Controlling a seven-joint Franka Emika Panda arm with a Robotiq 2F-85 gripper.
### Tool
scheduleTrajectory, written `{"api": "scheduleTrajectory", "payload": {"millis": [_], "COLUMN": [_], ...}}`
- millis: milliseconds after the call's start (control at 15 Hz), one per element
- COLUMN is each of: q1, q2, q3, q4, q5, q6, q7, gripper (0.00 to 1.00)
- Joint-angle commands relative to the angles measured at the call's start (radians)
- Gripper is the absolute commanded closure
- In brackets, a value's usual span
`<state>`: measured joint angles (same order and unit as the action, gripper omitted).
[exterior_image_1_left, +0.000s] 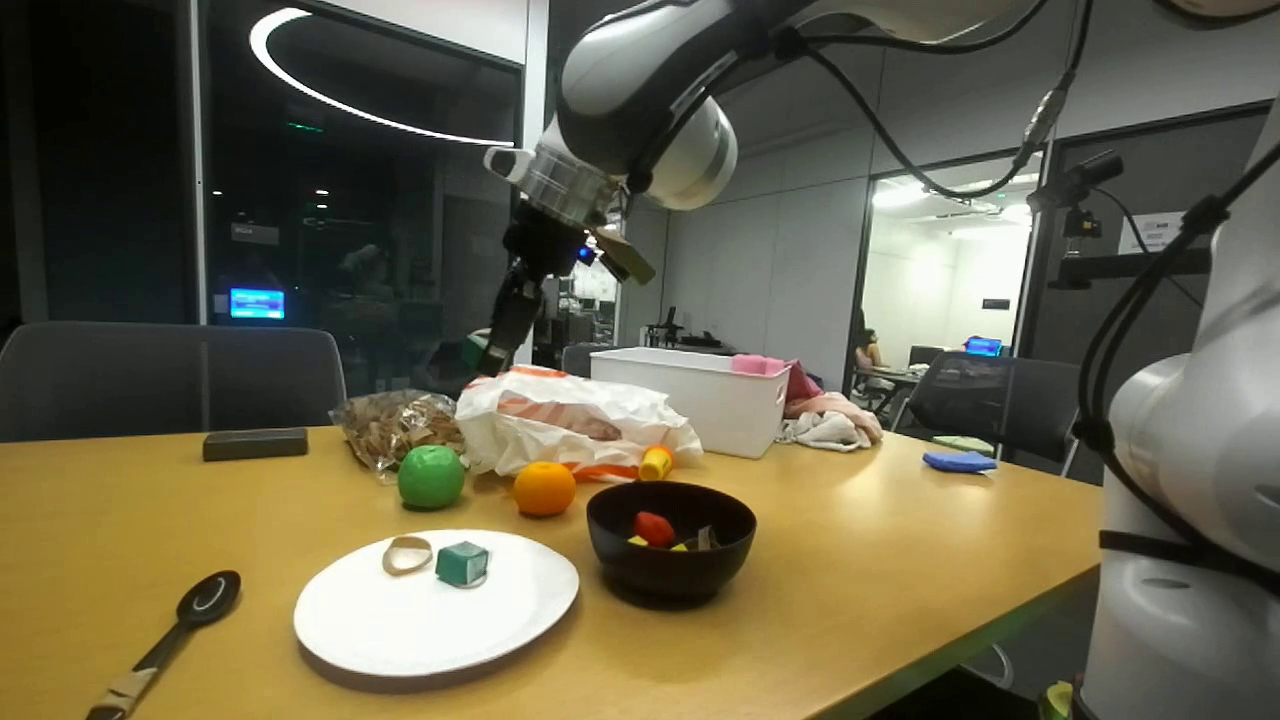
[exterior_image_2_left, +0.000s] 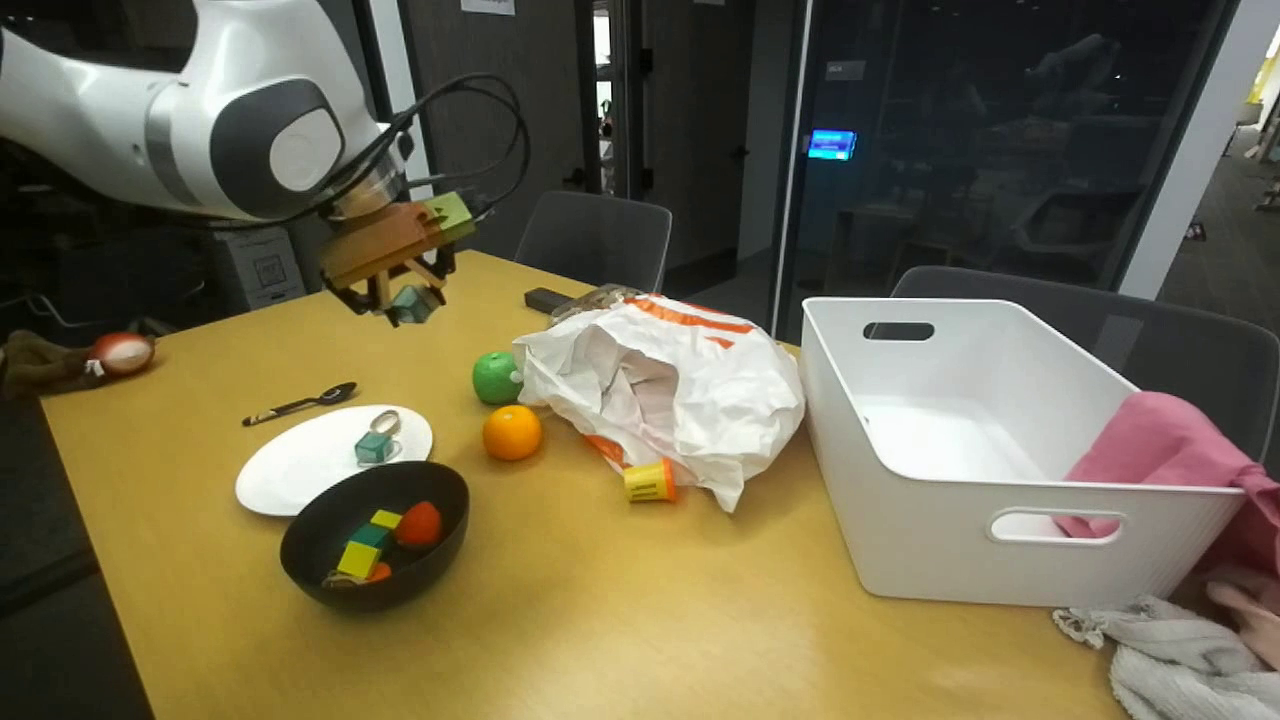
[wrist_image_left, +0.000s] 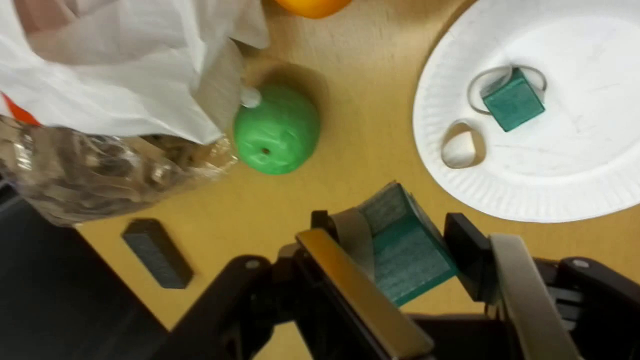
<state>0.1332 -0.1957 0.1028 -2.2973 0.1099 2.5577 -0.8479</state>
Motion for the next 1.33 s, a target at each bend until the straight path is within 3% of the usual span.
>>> {"api": "scheduleTrajectory", "payload": {"millis": [0,333,600,800,1067,1267], "q1": [-0.058,-0.112,-0.059,-0.061,-0.045,-0.027], "q2": [-0.118,-0.234,-0.283,-0.259,-0.209,-0.171], "q3": [-0.063,-0.118,-0.149,-0.159,-0.2,-0.235], "q4": [-0.073,-0.18,-0.229,-0.25,-0.292,-0.297], "q5": [-0.083,-0.165,-0.089,-0.104,-0.057,0.044], "q6": [-0.019,-0.27,-0.493,-0.531,-0.489,-0.472], "q7": [0.124,0.292,0.286,0.294,0.224,0.142], "gripper": [0.65,0.65,0.65,0.65,0.65,0.65]}}
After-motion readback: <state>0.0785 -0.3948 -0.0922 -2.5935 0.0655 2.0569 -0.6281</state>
